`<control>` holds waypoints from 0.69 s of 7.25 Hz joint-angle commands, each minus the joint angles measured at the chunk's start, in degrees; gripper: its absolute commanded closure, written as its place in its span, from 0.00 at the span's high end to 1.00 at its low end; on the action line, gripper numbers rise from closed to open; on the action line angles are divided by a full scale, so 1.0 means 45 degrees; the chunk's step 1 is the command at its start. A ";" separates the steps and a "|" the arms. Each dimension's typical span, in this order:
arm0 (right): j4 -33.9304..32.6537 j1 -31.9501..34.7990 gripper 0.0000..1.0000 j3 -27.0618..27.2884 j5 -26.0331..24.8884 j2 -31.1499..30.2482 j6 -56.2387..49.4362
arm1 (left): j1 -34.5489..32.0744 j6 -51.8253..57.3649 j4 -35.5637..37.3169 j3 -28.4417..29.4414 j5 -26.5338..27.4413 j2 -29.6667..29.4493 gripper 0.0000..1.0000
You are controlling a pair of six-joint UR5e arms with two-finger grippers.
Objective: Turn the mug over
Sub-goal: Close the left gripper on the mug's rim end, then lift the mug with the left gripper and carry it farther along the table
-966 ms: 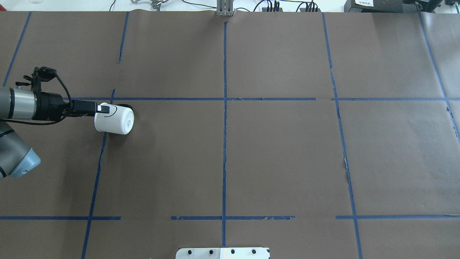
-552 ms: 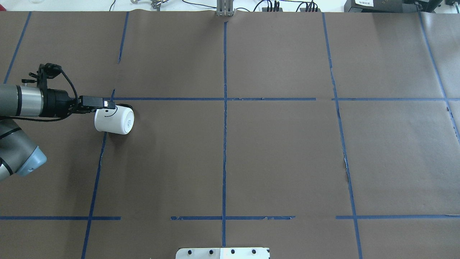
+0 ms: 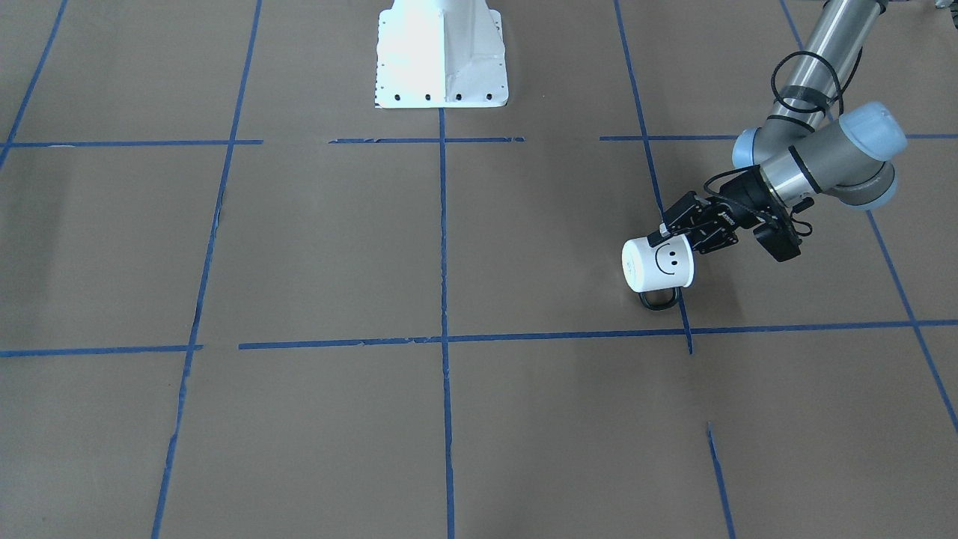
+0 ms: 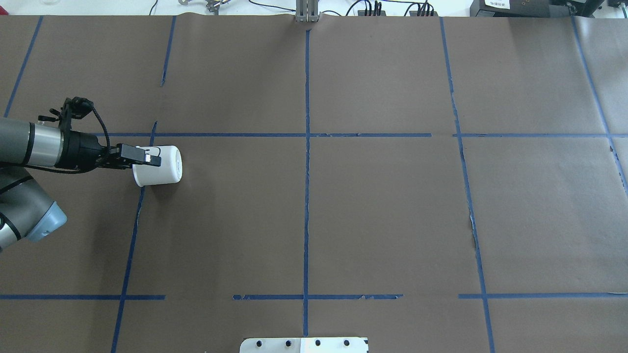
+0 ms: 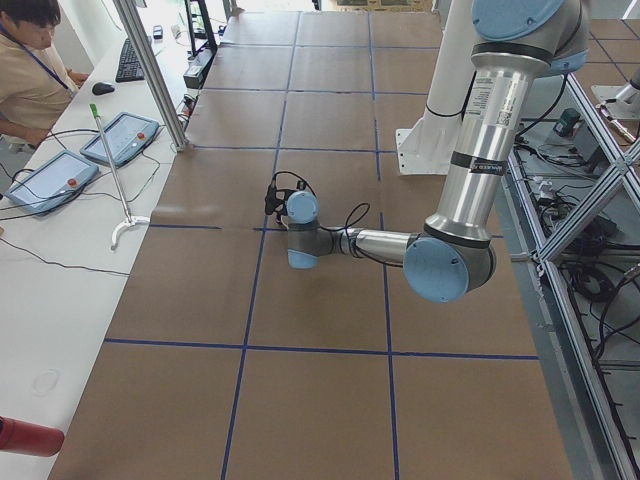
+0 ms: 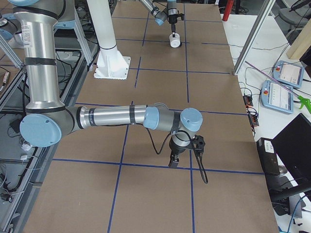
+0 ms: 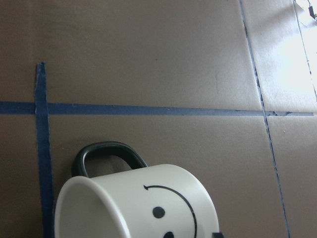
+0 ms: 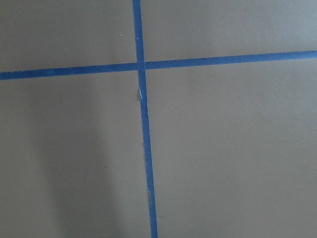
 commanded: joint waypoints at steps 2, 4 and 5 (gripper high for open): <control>0.0000 0.0000 1.00 0.0010 0.0000 0.0000 0.0000 | -0.0271 -0.1657 -0.0187 -0.0367 -0.1058 -0.0981 0.00; 0.0000 0.0000 1.00 0.0010 0.0000 0.0020 0.0000 | -0.0641 -0.3258 -0.0285 -0.0934 -0.1000 -0.1489 0.00; 0.0000 0.0000 1.00 0.0010 0.0000 0.0020 0.0000 | -0.0643 -0.3652 0.0354 -0.0994 -0.1116 -0.1917 0.00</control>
